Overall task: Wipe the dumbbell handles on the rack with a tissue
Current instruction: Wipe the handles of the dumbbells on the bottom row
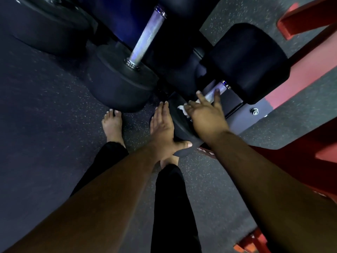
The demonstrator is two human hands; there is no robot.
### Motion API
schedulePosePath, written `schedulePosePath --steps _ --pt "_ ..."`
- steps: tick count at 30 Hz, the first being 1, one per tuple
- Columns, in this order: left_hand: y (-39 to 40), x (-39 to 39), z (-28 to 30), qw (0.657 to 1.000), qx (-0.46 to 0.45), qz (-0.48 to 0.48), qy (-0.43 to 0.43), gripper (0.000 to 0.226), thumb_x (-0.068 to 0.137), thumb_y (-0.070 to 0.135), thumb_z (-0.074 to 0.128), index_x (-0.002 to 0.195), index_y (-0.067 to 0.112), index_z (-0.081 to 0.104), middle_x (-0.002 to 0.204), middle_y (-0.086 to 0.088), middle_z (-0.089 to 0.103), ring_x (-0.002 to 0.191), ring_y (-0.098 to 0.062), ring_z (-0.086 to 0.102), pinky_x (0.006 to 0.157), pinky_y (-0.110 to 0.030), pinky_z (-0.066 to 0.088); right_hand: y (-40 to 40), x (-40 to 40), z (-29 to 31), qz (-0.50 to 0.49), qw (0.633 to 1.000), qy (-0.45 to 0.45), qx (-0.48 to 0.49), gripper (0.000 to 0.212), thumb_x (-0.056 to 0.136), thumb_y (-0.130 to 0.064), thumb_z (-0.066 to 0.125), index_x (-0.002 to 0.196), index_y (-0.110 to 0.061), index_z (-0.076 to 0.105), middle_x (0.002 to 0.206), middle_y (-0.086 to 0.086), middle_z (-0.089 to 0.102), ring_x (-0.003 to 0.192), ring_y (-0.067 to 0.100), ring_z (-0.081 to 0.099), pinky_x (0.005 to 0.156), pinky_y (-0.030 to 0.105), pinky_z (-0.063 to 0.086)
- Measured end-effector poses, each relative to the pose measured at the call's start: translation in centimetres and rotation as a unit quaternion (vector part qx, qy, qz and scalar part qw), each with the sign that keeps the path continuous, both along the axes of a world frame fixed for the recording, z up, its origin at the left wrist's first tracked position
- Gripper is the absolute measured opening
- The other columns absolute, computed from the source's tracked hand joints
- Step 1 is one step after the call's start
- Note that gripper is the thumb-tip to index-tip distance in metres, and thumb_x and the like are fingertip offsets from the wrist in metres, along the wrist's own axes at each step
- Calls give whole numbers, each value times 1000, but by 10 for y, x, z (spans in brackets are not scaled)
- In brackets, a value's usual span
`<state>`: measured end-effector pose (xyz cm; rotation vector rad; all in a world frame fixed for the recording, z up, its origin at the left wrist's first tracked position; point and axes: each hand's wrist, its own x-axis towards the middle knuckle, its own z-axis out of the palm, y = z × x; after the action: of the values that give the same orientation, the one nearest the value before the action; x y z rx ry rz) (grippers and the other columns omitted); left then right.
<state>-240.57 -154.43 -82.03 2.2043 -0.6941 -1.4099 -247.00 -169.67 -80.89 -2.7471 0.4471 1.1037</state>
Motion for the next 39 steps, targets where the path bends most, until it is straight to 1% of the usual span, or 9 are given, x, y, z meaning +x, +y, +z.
schedulePosePath --steps 6,10,12,15,23,29,30,34,39 --pt "-1 0 3 1000 -2 7 -1 147 62 48 92 159 10 -11 168 -10 -11 155 -25 -9 125 -47 1 13 -21 17 -23 998 11 63 52 100 -17 42 152 -19 38 159 0 37 153 17 16 124 48 3" --pt "0 0 3 1000 -1 8 -2 147 61 50 92 159 10 -11 168 -10 -11 155 -25 -8 125 -49 2 20 -43 34 -215 974 -39 55 46 89 -4 52 129 -25 62 127 5 65 119 25 60 109 35 39" --pt "0 0 2 1000 -2 10 2 147 62 51 91 159 11 -12 168 -8 -12 155 -23 -10 125 -47 0 12 -48 28 -476 866 -143 54 44 90 0 50 123 -22 69 108 5 72 95 25 67 86 29 50" --pt "-1 0 3 1000 0 10 4 146 62 50 91 159 11 -12 168 -7 -12 155 -23 -10 126 -45 -2 -11 -37 -6 -769 569 -266 118 32 88 -7 49 100 -21 76 86 -3 73 81 21 63 81 34 53" --pt "-2 -1 3 1000 -3 19 -7 144 62 46 92 159 10 -8 168 -9 -8 155 -24 -7 125 -43 -1 24 -20 -35 -741 614 -190 193 38 83 -19 47 111 -22 73 99 -3 76 90 15 71 87 38 58" --pt "-2 0 4 1000 -9 15 0 143 64 46 91 159 10 -9 168 -7 -9 155 -22 -9 125 -42 -3 -27 7 -26 -845 239 -345 332 21 89 3 49 77 -8 62 74 7 68 76 14 63 78 20 45" --pt "-2 0 3 1000 -10 14 2 143 64 46 91 159 10 -9 168 -7 -9 155 -22 -9 125 -42 -3 -28 11 -27 -849 237 -346 322 19 90 -1 54 77 -11 64 70 3 66 70 11 62 76 18 44" --pt "-2 1 6 1000 -9 15 8 142 66 45 91 159 11 -11 168 -6 -11 155 -21 -11 125 -41 -5 2 -3 -34 -805 427 -209 354 16 87 -12 70 101 -7 64 83 5 69 70 9 66 74 27 53" --pt "0 -1 3 1000 -8 12 2 143 64 47 91 159 12 -10 168 -6 -11 155 -22 -11 125 -41 -5 3 -25 -33 -751 488 -305 324 23 96 -14 61 116 -6 67 113 11 72 109 23 68 103 38 50"
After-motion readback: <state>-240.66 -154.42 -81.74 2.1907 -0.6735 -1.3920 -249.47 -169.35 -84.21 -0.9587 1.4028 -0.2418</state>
